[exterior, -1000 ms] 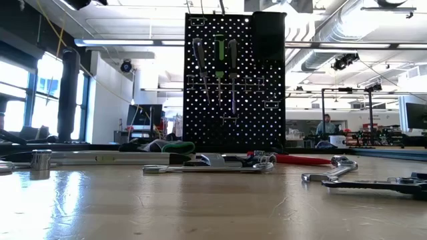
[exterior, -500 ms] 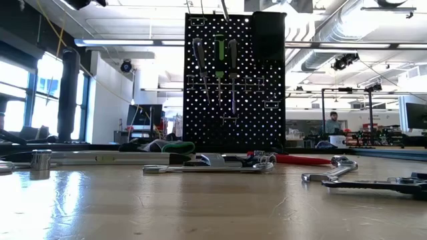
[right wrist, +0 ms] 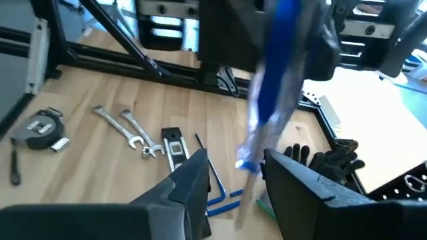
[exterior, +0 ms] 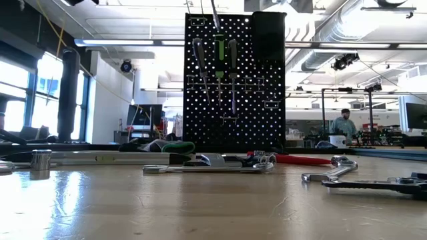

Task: Hang tools onto peg board
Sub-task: Hang the blue screwdriver on the pegboard

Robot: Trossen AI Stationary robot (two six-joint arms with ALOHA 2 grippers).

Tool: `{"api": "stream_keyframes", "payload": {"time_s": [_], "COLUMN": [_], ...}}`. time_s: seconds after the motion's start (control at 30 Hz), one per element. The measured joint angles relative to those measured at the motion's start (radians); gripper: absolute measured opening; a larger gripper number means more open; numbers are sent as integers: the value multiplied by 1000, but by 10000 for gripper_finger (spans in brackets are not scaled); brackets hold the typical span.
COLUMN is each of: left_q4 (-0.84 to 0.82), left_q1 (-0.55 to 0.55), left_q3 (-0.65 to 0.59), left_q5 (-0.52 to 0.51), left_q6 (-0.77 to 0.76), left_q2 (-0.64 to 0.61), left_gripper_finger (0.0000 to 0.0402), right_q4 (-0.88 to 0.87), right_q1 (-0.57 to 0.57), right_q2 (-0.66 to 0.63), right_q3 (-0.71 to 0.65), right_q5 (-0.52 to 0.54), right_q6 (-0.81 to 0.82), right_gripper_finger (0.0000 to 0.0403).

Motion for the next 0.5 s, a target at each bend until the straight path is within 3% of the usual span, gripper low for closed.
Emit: {"api": "stream_keyframes", "payload": {"time_s": [0.2, 0.5], "left_q4": [-57, -96], "left_q1": [-3, 22], "left_q3": [1, 3], "left_q5": [-79, -373], "left_q6": [64, 253], "left_q2": [-78, -178], "left_gripper_finger": [85, 85], "right_q4": [-40, -194], "right_q1": [34, 130], "right_q2": [-48, -68], "right_q3": [0, 0], "right_q5": [63, 190], "right_q6": [17, 110], "right_gripper_finger": [140, 141]}}
